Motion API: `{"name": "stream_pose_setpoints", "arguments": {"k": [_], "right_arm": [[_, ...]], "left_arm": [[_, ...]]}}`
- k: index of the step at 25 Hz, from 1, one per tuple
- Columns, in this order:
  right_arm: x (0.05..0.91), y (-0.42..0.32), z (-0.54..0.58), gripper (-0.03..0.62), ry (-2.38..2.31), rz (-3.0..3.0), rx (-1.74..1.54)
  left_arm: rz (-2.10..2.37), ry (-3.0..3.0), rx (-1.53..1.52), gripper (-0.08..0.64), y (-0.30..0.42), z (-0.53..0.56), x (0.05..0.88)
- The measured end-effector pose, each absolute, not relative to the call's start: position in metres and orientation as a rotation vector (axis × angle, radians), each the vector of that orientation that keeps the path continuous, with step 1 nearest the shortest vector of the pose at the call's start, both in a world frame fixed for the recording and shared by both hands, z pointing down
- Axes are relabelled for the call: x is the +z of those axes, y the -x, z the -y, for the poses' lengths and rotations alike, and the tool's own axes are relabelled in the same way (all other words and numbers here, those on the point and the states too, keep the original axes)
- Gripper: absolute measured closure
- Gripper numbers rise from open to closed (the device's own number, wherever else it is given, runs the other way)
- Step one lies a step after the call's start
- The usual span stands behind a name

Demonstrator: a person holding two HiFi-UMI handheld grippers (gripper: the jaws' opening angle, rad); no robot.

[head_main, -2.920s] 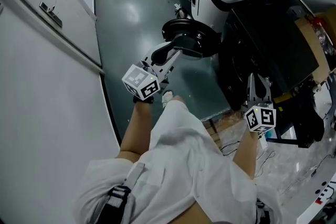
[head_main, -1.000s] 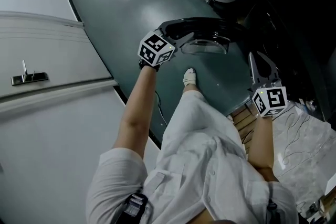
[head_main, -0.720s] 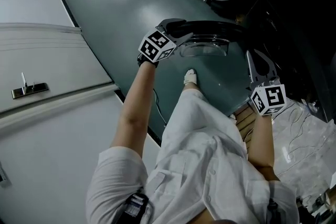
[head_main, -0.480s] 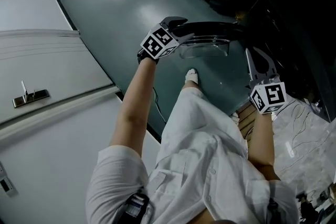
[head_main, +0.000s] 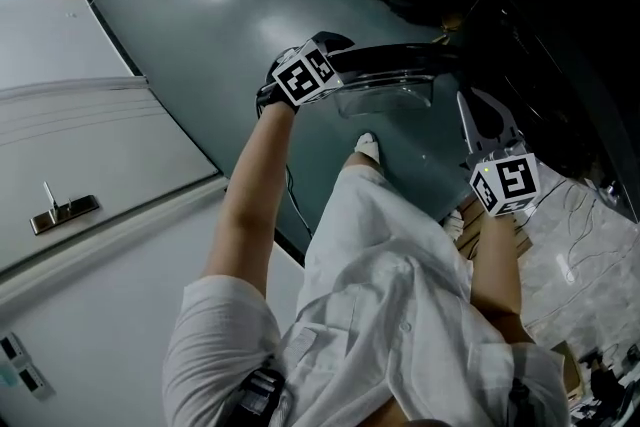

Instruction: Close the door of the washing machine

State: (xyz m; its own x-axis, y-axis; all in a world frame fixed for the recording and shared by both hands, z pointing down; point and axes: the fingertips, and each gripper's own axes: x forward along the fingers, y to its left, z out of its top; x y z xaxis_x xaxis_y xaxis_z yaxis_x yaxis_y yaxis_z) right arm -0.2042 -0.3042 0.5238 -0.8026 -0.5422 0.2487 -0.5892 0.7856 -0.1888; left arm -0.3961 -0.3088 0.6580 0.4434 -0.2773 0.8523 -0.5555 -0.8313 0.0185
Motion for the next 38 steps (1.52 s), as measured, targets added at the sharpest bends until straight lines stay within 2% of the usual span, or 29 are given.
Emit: {"name": "stream_pose_setpoints", "arguments": {"k": [9, 24, 38], "right_arm": [[0.523, 0.199, 0.301, 0.561, -0.905, 2.803, 0.404], [0.513, 0.17, 0.283, 0.561, -0.92, 2.803, 0.409], [0.502, 0.125, 0.254, 0.561, -0.911, 2.808, 0.408]], "left_arm": [[0.695, -2.372, 1.422, 0.353, 0.394, 0.304, 0.667], [0.79, -2.293, 1.378, 0.353, 0.381, 0.279, 0.667], [0.811, -2.208, 1.37, 0.365, 0.343, 0.236, 0.67]]}}
